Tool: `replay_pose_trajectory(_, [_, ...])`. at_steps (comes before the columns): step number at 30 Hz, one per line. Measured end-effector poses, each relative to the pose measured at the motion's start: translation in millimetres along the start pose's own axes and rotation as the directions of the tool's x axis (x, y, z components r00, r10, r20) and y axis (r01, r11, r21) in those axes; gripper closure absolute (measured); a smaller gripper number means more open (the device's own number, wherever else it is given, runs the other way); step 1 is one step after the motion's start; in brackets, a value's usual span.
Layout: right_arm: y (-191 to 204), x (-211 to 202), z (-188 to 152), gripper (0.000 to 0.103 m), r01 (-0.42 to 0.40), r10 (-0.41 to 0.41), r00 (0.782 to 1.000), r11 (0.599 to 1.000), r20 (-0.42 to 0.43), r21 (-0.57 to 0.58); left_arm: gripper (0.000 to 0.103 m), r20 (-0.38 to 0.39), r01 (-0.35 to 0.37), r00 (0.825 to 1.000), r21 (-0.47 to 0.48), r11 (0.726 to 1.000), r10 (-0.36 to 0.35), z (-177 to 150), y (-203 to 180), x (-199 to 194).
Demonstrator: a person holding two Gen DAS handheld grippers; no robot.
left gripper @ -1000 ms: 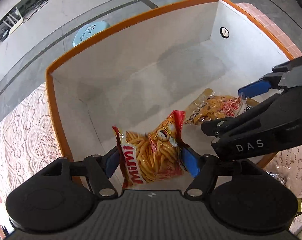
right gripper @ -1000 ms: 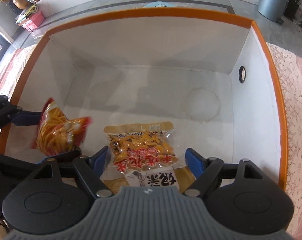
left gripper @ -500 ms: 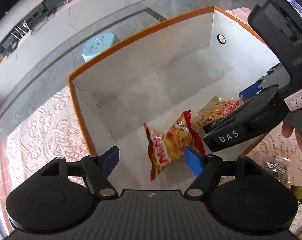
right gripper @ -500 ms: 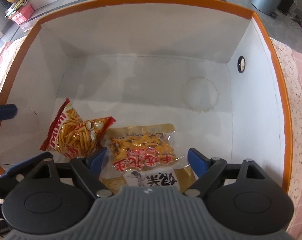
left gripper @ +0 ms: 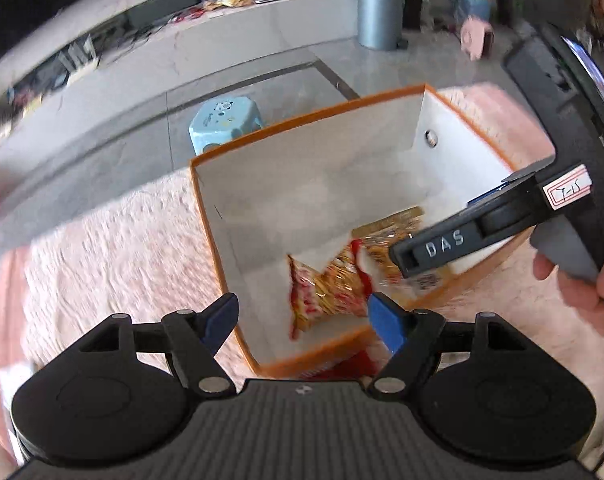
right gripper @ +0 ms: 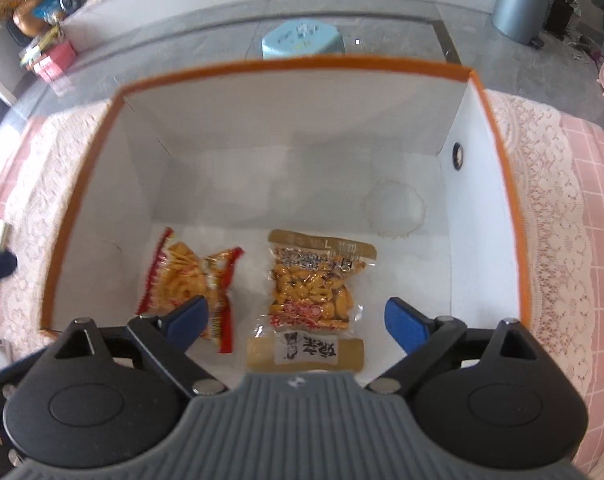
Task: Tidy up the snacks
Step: 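Withdraw both tools from the box back toward the snack pile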
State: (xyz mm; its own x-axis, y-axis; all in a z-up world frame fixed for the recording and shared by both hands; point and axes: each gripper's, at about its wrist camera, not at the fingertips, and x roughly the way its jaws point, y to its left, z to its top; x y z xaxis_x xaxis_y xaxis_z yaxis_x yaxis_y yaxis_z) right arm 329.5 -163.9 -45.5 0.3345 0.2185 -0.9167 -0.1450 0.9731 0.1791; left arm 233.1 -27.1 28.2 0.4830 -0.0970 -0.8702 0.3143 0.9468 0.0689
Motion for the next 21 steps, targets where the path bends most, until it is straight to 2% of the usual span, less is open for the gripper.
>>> replay_pose_trajectory(2, [-0.3, -17.7, -7.0, 0.011, -0.016, 0.016, 0.999, 1.0, 0.042, 0.008, 0.016, 0.019, 0.036, 0.999, -0.059, 0.998, -0.035, -10.6, 3.1, -13.2])
replay_pose_trajectory(6, [8.4, -56.0, -29.0, 0.011, -0.041, 0.043, 0.99, 0.999, 0.136, -0.021, 0.016, 0.1, 0.066, 0.993, -0.107, 0.992, -0.055, -35.6, 1.7, -43.6])
replay_pose_trajectory(9, [9.1, -86.5, -51.3, 0.011, -0.063, 0.07, 0.973, 0.997, 0.221, -0.041, 0.016, 0.165, 0.124, 0.982, -0.162, 0.979, -0.097, -57.6, 1.6, -66.3])
replay_pose_trajectory(13, [7.1, -116.4, -92.0, 0.011, -0.083, 0.097, 0.94, 0.995, 0.326, -0.057, 0.016, 0.241, 0.153, 0.965, -0.207, 0.966, -0.101, -85.1, -3.1, -84.5])
replay_pose_trajectory(18, [0.6, -140.6, -158.0, 0.011, -0.061, 0.074, 0.883, 0.997, 0.464, -0.043, 0.016, 0.303, 0.232, 0.939, -0.217, 0.948, -0.16, -125.4, -13.4, -92.4])
replay_pose_trajectory(21, [-3.3, -141.2, -197.8, 0.011, -0.074, 0.076, 0.855, 0.997, 0.513, -0.024, 0.016, 0.329, 0.211, 0.935, -0.22, 0.952, -0.131, -144.2, -17.3, -89.5])
